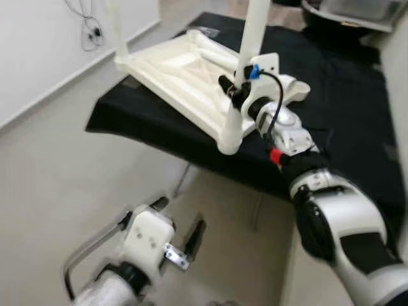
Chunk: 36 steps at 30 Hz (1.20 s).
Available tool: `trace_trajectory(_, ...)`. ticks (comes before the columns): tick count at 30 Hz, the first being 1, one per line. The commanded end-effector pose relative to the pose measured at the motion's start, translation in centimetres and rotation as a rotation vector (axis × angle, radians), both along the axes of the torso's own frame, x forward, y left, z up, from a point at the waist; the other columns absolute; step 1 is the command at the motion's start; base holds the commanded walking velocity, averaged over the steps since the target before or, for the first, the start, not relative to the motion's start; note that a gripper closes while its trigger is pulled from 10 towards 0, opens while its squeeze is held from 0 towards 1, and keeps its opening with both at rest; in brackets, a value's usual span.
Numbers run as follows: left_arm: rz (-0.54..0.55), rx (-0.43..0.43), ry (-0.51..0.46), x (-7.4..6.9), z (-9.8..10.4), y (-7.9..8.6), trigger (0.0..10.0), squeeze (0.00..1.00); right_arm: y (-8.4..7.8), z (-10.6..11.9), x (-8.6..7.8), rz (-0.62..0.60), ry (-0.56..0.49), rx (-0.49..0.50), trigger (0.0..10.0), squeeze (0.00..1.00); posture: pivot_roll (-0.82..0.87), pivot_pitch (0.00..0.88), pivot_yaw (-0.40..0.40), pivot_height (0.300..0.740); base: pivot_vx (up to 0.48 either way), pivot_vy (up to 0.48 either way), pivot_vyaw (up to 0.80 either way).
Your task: Building children table
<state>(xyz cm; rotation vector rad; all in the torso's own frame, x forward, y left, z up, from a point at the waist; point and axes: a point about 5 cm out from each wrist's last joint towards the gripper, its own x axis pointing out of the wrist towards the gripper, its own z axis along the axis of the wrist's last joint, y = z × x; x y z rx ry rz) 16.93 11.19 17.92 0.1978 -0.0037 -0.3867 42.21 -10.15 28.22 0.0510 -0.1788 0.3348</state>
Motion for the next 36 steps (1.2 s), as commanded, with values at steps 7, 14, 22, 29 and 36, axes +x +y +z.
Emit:
trace_trajectory(7,-0.009,0.003,0.009,0.0,-0.2,-0.1,10.0,0.0,-1.5,-6.4,-0.1,-0.174,0.264,0.007,10.0,0.0,0.15,0.256,-0.127,0.74,0.0,0.0,0.0)
trace_trajectory(14,-0.005,0.006,0.0,0.3,0.0,0.0,10.0,0.0,-1.7,-5.3,0.0,-0.317,0.196,0.001,10.0,0.0,0.15,0.254,-0.124,0.74,0.0,0.0,0.0)
trace_trajectory(22,-0.009,0.006,-0.001,0.2,-0.1,-0.1,10.0,0.0,-2.1,-5.1,-0.4,-0.515,0.116,-0.024,10.0,0.0,0.15,0.237,-0.124,0.74,0.0,0.0,0.0)
trace_trajectory(29,-0.013,0.0,0.0,0.3,-0.1,-0.3,10.0,0.0,-1.9,-6.1,-0.8,-0.698,0.189,0.02,10.0,0.0,0.15,0.223,-0.126,0.74,0.0,0.0,0.0)
trace_trajectory(36,-0.015,0.005,-0.003,0.3,-0.2,-0.3,10.0,0.0,-2.3,-6.6,-1.4,-0.963,0.288,0.09,10.0,0.0,0.15,0.213,-0.133,0.74,0.0,0.0,0.0)
